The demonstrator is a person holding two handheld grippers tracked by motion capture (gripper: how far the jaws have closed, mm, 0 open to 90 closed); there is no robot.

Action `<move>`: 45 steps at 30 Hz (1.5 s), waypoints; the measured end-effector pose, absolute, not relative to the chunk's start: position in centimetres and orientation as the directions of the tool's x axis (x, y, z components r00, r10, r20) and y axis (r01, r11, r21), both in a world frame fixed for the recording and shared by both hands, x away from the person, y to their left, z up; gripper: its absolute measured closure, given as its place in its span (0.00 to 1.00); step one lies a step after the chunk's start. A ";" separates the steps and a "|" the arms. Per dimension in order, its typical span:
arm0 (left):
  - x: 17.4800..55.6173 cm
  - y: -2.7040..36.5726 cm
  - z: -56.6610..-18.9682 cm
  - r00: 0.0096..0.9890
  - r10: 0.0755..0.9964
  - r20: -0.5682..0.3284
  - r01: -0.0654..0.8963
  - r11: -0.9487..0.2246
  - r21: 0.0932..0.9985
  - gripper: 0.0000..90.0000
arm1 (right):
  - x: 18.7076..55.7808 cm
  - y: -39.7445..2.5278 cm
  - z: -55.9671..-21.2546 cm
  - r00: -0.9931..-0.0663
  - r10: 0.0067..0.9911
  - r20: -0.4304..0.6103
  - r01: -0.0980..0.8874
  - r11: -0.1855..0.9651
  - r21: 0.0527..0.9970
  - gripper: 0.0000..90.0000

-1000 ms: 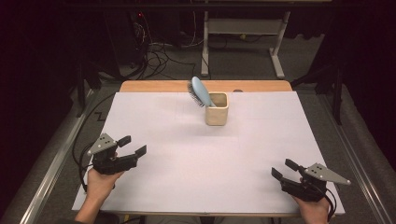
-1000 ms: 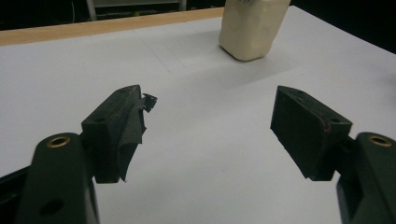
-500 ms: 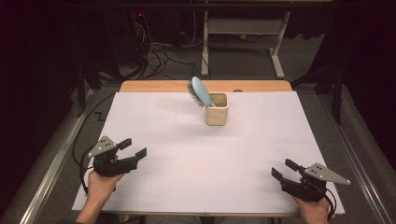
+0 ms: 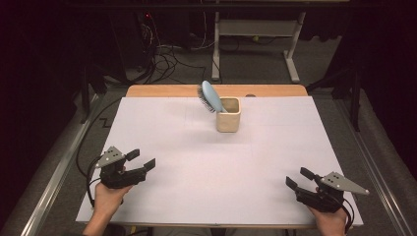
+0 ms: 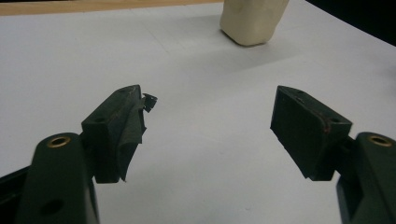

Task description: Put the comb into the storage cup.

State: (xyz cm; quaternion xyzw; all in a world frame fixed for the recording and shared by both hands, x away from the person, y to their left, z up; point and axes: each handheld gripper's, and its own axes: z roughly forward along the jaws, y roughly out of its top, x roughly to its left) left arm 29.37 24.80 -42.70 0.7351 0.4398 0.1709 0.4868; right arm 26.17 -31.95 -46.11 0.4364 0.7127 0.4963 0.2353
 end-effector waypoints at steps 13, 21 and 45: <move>29.2 24.9 -43.8 0.543 0.817 -0.197 0.497 -0.123 0.859 0.29 | 26.2 -32.0 -46.1 -0.508 0.856 0.099 0.390 0.126 0.912 0.36; 29.1 24.8 -44.2 0.537 0.819 -0.202 0.499 -0.116 0.859 0.30 | 26.2 -32.0 -46.1 -0.507 0.856 0.100 0.391 0.125 0.912 0.36; 29.1 25.5 -45.7 0.497 0.840 -0.218 0.526 -0.093 0.845 0.30 | 26.2 -32.0 -46.1 -0.507 0.856 0.100 0.392 0.126 0.911 0.36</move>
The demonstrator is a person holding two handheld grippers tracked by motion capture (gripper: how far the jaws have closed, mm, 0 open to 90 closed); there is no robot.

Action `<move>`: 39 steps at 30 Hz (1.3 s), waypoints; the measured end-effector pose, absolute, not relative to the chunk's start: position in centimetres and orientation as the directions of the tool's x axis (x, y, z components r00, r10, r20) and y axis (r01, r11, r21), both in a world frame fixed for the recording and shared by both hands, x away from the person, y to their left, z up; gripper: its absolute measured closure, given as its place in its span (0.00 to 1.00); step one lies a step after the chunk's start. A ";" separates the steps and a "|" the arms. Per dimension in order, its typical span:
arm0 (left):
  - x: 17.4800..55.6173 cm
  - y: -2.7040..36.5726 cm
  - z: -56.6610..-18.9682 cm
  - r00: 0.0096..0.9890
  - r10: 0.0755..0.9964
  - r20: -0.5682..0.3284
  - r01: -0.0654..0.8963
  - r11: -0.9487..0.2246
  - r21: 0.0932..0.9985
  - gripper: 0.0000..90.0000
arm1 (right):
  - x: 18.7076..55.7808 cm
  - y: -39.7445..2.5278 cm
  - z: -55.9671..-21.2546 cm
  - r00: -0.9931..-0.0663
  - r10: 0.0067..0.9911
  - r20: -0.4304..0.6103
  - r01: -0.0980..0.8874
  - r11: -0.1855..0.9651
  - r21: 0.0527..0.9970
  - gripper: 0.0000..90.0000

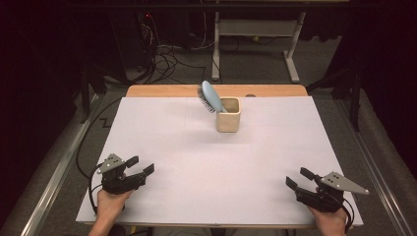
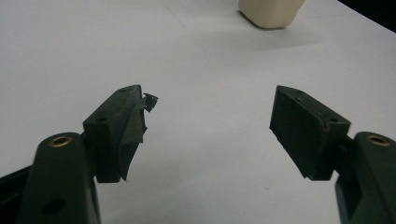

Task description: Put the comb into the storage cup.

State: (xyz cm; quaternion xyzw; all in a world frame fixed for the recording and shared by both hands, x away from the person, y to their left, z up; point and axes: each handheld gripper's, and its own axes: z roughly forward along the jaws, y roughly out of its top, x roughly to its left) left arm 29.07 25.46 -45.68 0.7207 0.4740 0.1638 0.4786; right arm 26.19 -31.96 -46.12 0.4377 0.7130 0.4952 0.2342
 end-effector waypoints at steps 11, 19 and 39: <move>29.2 25.7 -46.1 0.488 0.847 -0.210 0.530 -0.096 0.843 0.30 | 26.2 -32.0 -46.1 -0.506 0.856 0.101 0.393 0.125 0.911 0.36; 29.1 25.8 -46.4 0.484 0.850 -0.209 0.538 -0.100 0.837 0.30 | 26.2 -32.0 -46.1 -0.506 0.857 0.101 0.394 0.125 0.911 0.36; 29.0 25.2 -47.0 0.491 0.851 -0.187 0.550 -0.136 0.824 0.31 | 26.2 -32.0 -46.1 -0.507 0.856 0.100 0.393 0.126 0.911 0.36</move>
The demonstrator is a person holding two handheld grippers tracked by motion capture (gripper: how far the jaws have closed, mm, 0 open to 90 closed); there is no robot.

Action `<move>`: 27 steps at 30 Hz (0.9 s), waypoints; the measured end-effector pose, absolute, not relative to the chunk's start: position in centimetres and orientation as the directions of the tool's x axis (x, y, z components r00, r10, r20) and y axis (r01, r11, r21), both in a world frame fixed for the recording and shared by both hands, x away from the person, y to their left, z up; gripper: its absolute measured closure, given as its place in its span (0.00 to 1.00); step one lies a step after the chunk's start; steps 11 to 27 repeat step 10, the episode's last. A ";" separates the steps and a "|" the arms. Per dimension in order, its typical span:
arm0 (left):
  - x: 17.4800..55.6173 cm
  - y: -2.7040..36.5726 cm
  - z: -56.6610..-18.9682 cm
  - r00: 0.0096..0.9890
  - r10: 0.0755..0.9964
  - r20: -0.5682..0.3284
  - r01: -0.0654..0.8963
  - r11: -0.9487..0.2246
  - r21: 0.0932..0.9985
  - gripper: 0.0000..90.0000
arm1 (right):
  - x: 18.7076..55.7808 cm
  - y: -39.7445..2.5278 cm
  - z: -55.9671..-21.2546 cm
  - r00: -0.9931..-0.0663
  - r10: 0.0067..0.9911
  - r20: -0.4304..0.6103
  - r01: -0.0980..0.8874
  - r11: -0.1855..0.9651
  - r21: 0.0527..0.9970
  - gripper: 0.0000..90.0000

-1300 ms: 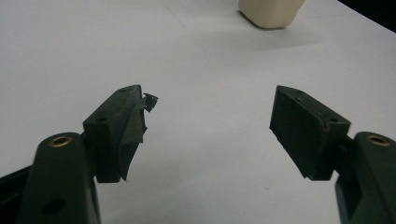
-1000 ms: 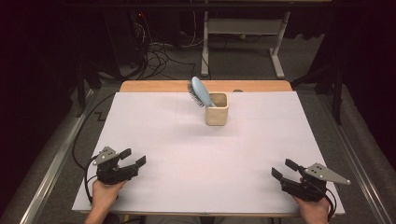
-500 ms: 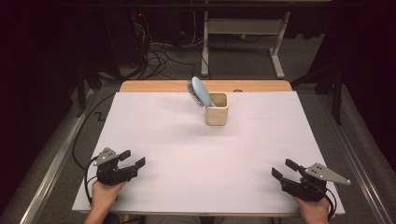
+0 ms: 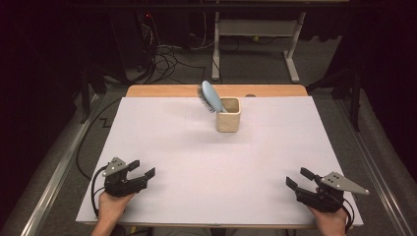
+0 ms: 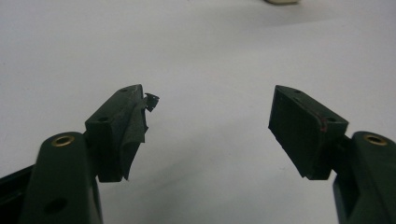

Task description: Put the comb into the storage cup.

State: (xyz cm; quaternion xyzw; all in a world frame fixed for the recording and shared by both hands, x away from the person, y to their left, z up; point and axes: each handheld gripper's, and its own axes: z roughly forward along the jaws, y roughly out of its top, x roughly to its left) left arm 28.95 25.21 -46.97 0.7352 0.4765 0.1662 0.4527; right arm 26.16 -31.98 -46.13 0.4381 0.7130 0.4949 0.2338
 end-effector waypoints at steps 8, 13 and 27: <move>29.0 25.2 -46.9 0.491 0.850 -0.193 0.549 -0.130 0.825 0.31 | 26.2 -32.0 -46.1 -0.507 0.856 0.102 0.396 0.126 0.910 0.36; 29.0 25.2 -46.9 0.491 0.849 -0.194 0.550 -0.129 0.825 0.31 | 26.2 -32.0 -46.1 -0.507 0.856 0.102 0.395 0.126 0.910 0.36; 29.0 25.2 -46.9 0.491 0.849 -0.194 0.550 -0.129 0.825 0.31 | 26.2 -32.0 -46.1 -0.507 0.856 0.102 0.395 0.126 0.910 0.36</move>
